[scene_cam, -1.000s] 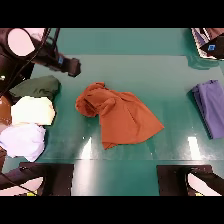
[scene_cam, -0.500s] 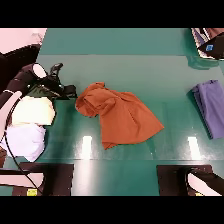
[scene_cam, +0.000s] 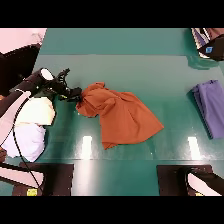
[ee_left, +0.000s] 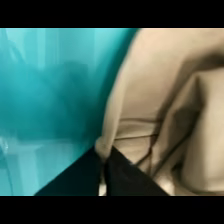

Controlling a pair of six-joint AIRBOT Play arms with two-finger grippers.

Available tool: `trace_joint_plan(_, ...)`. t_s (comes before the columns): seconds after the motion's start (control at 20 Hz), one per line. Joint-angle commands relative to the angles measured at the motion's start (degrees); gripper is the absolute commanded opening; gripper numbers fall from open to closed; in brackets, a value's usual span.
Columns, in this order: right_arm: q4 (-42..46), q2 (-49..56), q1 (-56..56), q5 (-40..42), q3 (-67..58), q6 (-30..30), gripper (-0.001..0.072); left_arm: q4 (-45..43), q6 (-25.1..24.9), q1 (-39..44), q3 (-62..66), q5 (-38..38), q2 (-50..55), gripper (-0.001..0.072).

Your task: Fold the shirts.

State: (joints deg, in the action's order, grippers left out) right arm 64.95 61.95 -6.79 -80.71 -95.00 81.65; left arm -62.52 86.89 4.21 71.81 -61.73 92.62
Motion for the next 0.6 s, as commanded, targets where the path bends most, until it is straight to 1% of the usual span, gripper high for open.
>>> trace_joint_plan(0.0, 2.99, -1.73, 1.49, -5.03, 5.92, 2.23, 0.0017, -3.32, -0.31, -0.44, 3.65, -1.42, -2.10, 0.0023)
trace_joint_plan(0.1, 3.04, -4.44, 5.03, -4.87, 16.59, 3.04, 0.0017, -6.78, -0.35, -0.44, 5.95, -1.29, -5.09, 0.0023)
trace_joint_plan(0.2, 2.69, -7.15, 9.44, -2.67, 29.68, 3.61, 0.0020, -7.80, -0.37, -0.44, 7.32, -1.22, -7.17, 0.0023)
trace_joint_plan(0.25, 1.97, -7.93, 11.56, -1.70, 36.63, 3.93, 0.0103, -7.87, -0.39, -0.44, 7.41, -0.90, -7.89, 0.0023)
trace_joint_plan(0.3, 1.55, -8.13, 13.22, -1.03, 42.66, 4.02, 0.0293, -7.87, -0.37, -0.44, 7.41, -0.72, -8.22, 0.0023)
trace_joint_plan(0.35, 0.00, -7.87, 14.51, 0.28, 48.41, 4.02, 0.0375, -7.87, -0.37, -0.44, 7.41, -0.83, -8.22, 0.0023)
trace_joint_plan(0.45, -6.91, -5.92, 15.47, 5.46, 58.40, 2.40, 0.0376, -7.82, -0.35, -0.44, 7.41, -0.87, -8.22, 0.0023)
trace_joint_plan(0.55, -13.40, -3.15, 13.68, 12.15, 64.00, -0.57, 0.0376, -7.82, -0.35, -0.44, 7.41, -0.87, -8.22, 0.0023)
